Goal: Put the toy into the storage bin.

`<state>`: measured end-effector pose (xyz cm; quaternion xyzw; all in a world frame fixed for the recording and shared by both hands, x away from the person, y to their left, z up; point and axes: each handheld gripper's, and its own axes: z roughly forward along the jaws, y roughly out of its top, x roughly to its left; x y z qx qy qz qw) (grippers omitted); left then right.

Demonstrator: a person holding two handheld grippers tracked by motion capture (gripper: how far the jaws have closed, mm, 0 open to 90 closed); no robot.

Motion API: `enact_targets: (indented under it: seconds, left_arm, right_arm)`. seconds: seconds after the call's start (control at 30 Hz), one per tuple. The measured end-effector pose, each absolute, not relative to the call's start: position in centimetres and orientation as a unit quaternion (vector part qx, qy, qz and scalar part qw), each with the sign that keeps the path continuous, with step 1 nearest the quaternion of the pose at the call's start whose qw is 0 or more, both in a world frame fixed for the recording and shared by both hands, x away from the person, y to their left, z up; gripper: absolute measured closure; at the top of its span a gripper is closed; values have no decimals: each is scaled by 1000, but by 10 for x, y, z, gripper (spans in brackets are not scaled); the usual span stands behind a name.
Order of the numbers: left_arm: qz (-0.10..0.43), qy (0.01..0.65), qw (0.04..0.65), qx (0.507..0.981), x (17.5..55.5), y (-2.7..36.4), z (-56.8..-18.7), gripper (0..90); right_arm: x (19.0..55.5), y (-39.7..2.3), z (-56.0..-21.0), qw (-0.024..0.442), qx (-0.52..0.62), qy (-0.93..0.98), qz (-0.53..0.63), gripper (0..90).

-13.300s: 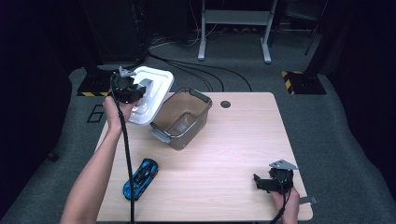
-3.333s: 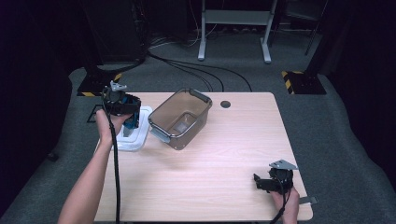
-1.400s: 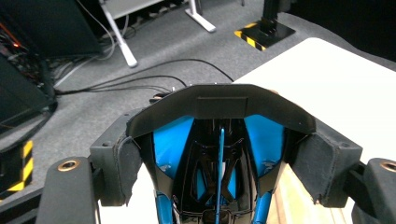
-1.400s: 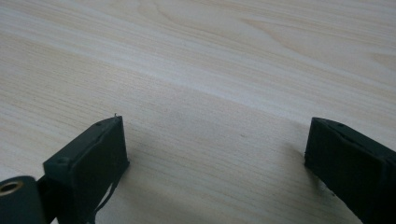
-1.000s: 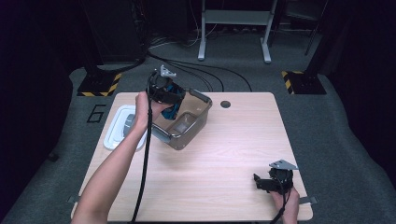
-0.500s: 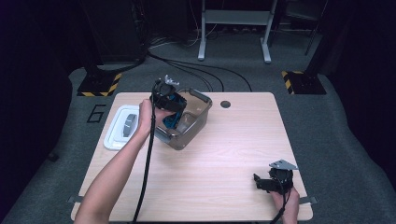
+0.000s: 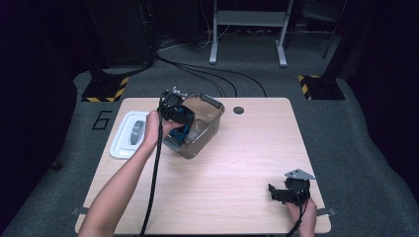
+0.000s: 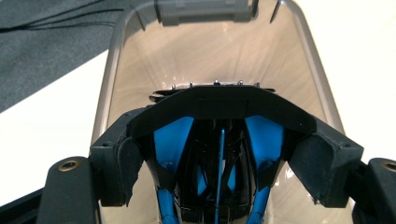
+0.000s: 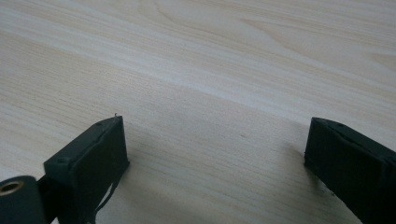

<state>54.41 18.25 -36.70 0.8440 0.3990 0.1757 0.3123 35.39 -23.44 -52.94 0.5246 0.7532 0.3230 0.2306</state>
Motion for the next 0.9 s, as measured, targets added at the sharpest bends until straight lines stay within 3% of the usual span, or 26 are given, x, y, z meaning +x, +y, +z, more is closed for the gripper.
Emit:
enact_targets:
  seconds: [0.9]
  left_arm:
    - [112, 399, 235, 879, 548, 186, -387, 248]
  right_arm:
    - [354, -234, -529, 230, 525, 753, 323, 50]
